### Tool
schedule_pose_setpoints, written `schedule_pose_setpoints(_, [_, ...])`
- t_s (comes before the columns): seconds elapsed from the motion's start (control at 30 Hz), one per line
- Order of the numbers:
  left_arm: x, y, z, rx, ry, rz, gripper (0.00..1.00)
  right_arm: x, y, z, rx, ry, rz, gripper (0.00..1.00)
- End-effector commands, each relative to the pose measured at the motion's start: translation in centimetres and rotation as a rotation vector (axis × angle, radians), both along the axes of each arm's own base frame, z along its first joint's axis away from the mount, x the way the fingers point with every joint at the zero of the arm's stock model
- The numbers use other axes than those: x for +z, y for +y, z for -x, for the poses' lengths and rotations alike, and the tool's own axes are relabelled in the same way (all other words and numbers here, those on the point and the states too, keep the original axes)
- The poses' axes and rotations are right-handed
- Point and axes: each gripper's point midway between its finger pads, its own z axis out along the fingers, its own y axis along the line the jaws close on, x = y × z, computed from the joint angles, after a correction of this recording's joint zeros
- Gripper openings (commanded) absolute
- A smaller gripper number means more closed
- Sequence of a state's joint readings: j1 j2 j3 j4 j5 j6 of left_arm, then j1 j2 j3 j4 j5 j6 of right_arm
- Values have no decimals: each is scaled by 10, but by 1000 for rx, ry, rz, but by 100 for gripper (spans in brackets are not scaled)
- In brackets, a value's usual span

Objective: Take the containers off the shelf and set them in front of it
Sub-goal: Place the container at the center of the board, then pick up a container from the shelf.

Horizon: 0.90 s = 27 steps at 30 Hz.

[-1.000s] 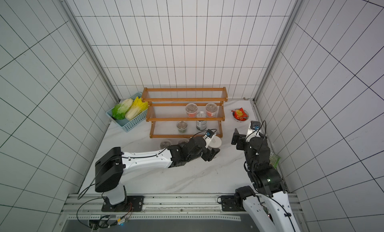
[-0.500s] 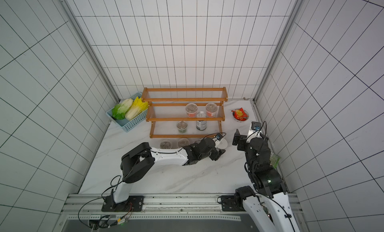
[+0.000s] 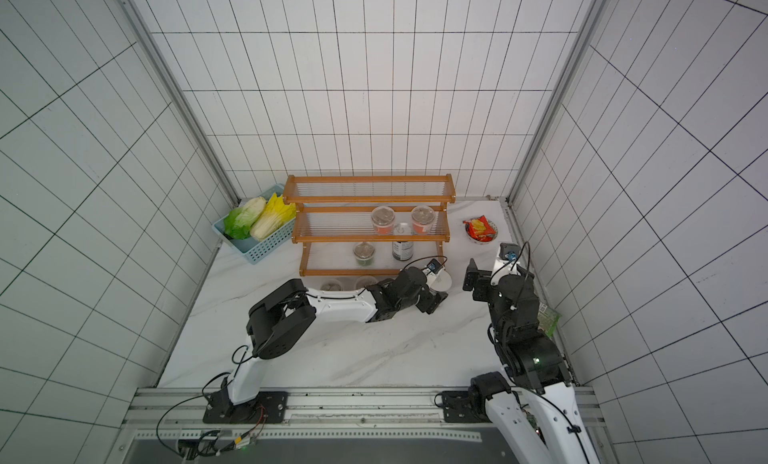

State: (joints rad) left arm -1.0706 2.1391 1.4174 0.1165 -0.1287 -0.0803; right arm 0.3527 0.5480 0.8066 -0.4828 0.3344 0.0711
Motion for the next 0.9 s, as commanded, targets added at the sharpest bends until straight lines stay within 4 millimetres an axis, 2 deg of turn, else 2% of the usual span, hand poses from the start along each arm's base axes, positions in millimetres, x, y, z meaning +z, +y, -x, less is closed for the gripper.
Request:
schedule_pose_setpoints(0.0, [32,-6,0,-20,-35,68,89,-1,2,-4,8,-7,0,99])
schedule_pose_setpoints(0.07, [52,-3,4,-25,-52,93,93,0,5,-5,25,-4,-11,99])
schedule_pose_setpoints(0.17, [71,7,9,-20,-58,102,98,3,13,-7,59,-6,-28,99])
schedule_pose_setpoints(0.27, [90,21,15,-14,-65,117,98,8,22,-8,111,-8,-39,99])
schedule_pose_setpoints(0.37, [106,42,24,0,-47,105,98,16,41,-9,212,-29,-67,99])
schedule_pose_setpoints(0.43, [115,64,31,24,-13,93,98,21,57,-11,297,-31,-84,99])
schedule_pose_setpoints(0.6, [115,129,42,95,79,46,98,29,99,-23,491,-15,-158,99])
schedule_pose_setpoints(0.8, [123,222,26,260,157,102,99,24,156,-58,629,33,-212,99])
schedule_pose_setpoints(0.87, [126,244,22,301,147,127,99,20,178,-69,643,44,-176,99])
